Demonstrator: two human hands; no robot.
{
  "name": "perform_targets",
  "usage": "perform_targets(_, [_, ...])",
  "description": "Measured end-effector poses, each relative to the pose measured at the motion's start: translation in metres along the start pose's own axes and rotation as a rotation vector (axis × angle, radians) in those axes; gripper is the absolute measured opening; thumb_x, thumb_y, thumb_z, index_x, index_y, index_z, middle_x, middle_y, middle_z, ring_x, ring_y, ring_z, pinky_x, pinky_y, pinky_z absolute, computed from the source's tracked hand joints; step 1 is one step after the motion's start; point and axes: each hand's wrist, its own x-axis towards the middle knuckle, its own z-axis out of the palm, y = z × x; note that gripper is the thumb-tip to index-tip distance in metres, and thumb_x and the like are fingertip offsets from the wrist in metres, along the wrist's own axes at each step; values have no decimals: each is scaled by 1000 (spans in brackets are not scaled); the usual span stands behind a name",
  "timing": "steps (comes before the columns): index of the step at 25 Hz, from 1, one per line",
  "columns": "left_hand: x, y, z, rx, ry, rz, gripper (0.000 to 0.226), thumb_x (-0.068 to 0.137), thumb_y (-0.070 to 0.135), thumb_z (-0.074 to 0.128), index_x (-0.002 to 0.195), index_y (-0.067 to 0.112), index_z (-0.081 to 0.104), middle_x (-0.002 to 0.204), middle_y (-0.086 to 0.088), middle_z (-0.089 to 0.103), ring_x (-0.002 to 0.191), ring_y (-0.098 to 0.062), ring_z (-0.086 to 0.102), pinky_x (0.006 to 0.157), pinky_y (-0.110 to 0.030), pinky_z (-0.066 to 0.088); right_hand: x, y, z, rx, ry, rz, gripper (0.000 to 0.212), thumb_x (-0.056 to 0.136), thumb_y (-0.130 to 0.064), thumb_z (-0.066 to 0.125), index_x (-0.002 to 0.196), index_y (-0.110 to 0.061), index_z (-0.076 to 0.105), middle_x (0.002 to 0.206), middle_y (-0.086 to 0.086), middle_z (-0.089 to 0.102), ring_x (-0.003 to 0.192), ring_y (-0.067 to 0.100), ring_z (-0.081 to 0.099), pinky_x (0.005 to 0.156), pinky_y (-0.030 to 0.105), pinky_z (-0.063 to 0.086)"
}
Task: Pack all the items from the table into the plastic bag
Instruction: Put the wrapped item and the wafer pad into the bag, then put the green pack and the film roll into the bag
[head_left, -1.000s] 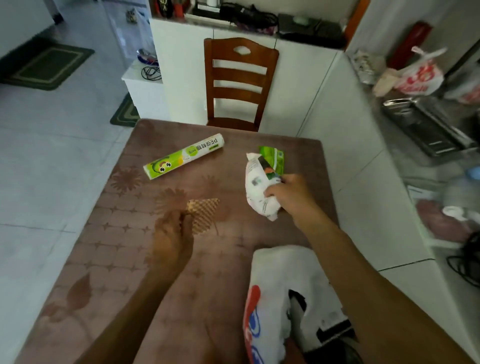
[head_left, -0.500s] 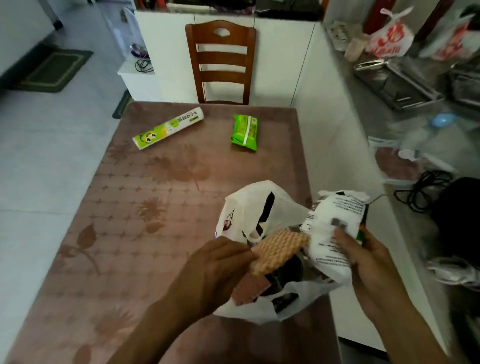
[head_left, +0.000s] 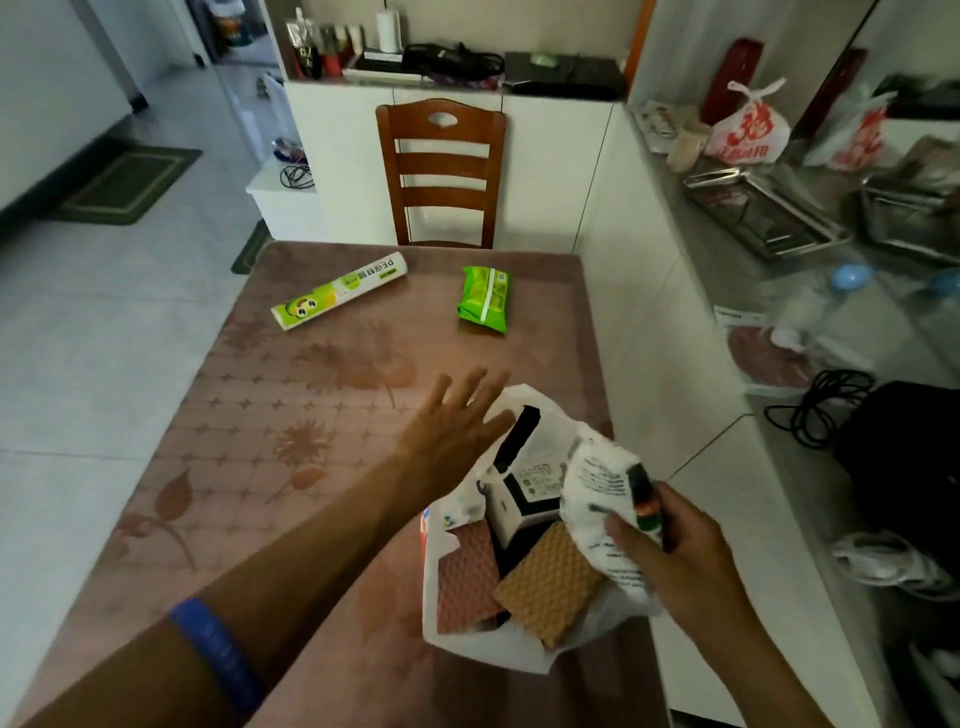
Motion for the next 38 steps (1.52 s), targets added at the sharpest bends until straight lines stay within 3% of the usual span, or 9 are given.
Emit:
perform_targets(3, [13, -9, 6, 63, 75, 97, 50, 83, 26, 66, 130, 23, 48, 148, -13, 37, 130, -34, 38, 100, -48, 36, 5, 6, 9, -398, -141, -77, 32, 78, -21, 77, 107, -33, 69, 97, -20, 73, 91, 3, 69, 75, 15, 53])
perform_targets(6, [23, -17, -8, -677, 340, -389, 16, 86, 27, 65, 97, 16, 70, 99, 1, 64, 90, -19, 55, 77, -32, 43, 6, 9, 17, -605, -194, -178, 43, 81, -19, 74, 122, -27, 65, 113, -17, 63, 102, 1, 58, 81, -2, 39])
perform_targets(10, [32, -28, -30, -1343, 362, -539, 22, 87, 17, 64, 78, 36, 72, 68, 23, 62, 61, 5, 60, 64, -25, 52, 40, 1, 53, -763, -135, -350, 44, 82, -18, 71, 126, -21, 62, 111, 10, 67, 102, 25, 61, 84, 26, 48])
perform_targets(15, [19, -25, -30, -1510, 374, -478, 28, 88, 22, 64, 69, 41, 69, 68, 27, 68, 64, 5, 64, 58, -15, 52, 51, 6, 55, -715, -255, -203, 49, 87, -21, 63, 135, -22, 51, 139, -2, 52, 129, 18, 44, 109, 39, 39])
perform_targets(21, [5, -53, -25, -1594, -21, -251, 40, 82, -1, 62, 115, 20, 66, 115, 0, 68, 105, -14, 63, 87, -29, 55, 46, -40, 41, -410, 40, -325, 14, 88, -11, 63, 96, -19, 70, 92, -10, 69, 84, 4, 67, 67, 19, 58])
perform_targets(24, [5, -75, -20, -1844, 125, -380, 37, 85, -2, 54, 116, 15, 66, 117, -2, 69, 107, -13, 63, 87, -25, 50, 86, -95, 53, -371, 100, -414, 14, 88, -10, 62, 94, -20, 70, 86, -8, 69, 81, 2, 63, 62, 14, 53])
perform_targets(27, [19, -112, 12, -1799, 380, -862, 29, 87, 1, 59, 109, 17, 69, 105, -3, 70, 92, -15, 63, 75, -18, 50, 141, -130, 87, -451, 59, -372, 16, 87, -21, 63, 102, -25, 66, 93, -5, 67, 81, 8, 60, 69, 25, 54])
perform_targets(30, [38, -170, 71, -1520, 380, -998, 38, 83, 2, 64, 118, 17, 62, 116, -8, 64, 84, -12, 61, 68, -15, 54, 221, -135, 140, -625, -15, -273, 33, 84, -32, 64, 117, -29, 58, 111, -2, 61, 93, 20, 59, 80, 37, 53])
perform_targets(38, [87, -220, 272, -910, -457, -759, 103, 65, 65, 64, 150, 31, 19, 159, -9, 18, 145, -34, 15, 112, -48, 24, 403, -29, 214, -860, -135, 28, 87, 75, -47, 71, 146, -22, 29, 151, 12, 35, 132, 33, 41, 106, 44, 40])
